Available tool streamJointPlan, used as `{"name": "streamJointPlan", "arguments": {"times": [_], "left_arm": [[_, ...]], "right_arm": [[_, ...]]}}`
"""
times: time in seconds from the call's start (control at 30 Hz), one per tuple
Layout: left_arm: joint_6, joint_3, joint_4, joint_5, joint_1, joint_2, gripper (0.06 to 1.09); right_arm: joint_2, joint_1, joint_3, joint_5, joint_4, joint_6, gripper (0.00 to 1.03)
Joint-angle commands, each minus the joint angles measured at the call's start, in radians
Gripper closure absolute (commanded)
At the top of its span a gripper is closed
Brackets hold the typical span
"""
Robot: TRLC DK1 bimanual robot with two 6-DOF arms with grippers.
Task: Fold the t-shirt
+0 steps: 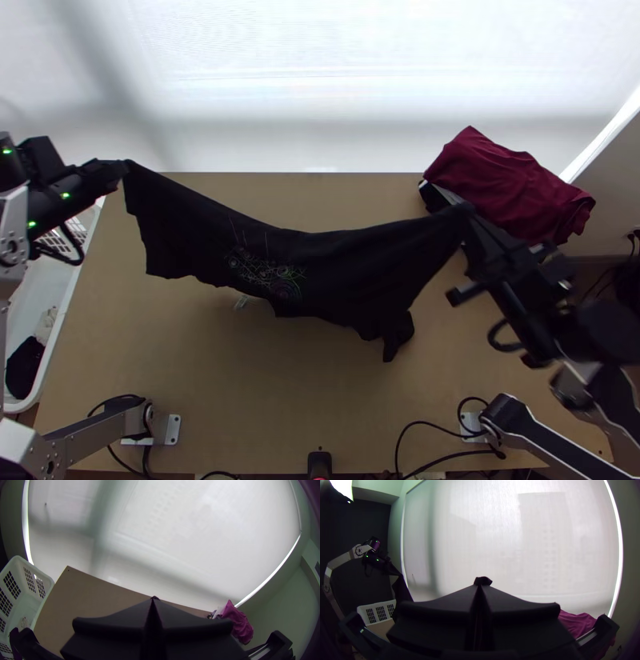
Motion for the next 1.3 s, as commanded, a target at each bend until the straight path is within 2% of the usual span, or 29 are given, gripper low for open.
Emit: {"name": "streamJointPlan", "arguments": {"times": [0.0,0.33,0.67,1.0,1.03,1.07,1.13,1.17,1.2,1.27], "left_arm": [[0.01,-0.074,0.084,-0.006,0.009,0.051,1.05],[0.007,-0.096,0.244,-0.006,0.018,0.289,1.05],[-0.006,-0.048,0.346,-0.027,0.017,0.484,1.05],[-0.056,-0.042,0.422,-0.081,-0.002,0.581,1.04],[-0.059,-0.039,0.422,-0.084,-0.008,0.582,1.0],[-0.06,-0.031,0.42,-0.087,-0.012,0.584,0.83],[-0.039,0.004,0.379,-0.088,-0.023,0.594,0.43],[-0.033,0.039,0.328,-0.088,-0.026,0.605,0.35],[-0.031,0.065,0.293,-0.09,-0.028,0.61,0.34],[-0.029,0.078,0.29,-0.101,-0.026,0.605,0.22]], "right_arm": [[0.105,-0.093,-0.058,-0.071,0.121,0.036,1.0],[0.498,-0.233,0.003,-0.119,0.371,0.114,1.0],[0.852,-0.28,0.25,-0.122,0.445,0.111,1.0],[1.084,-0.283,0.486,-0.097,0.466,0.108,1.0],[1.096,-0.282,0.505,-0.091,0.464,0.111,1.0],[1.104,-0.28,0.519,-0.076,0.464,0.113,0.96],[1.105,-0.279,0.534,-0.068,0.463,0.11,0.76],[1.104,-0.279,0.543,-0.067,0.46,0.105,0.67],[1.097,-0.279,0.551,-0.065,0.449,0.103,0.6],[1.074,-0.279,0.552,-0.064,0.44,0.1,0.46]]}}
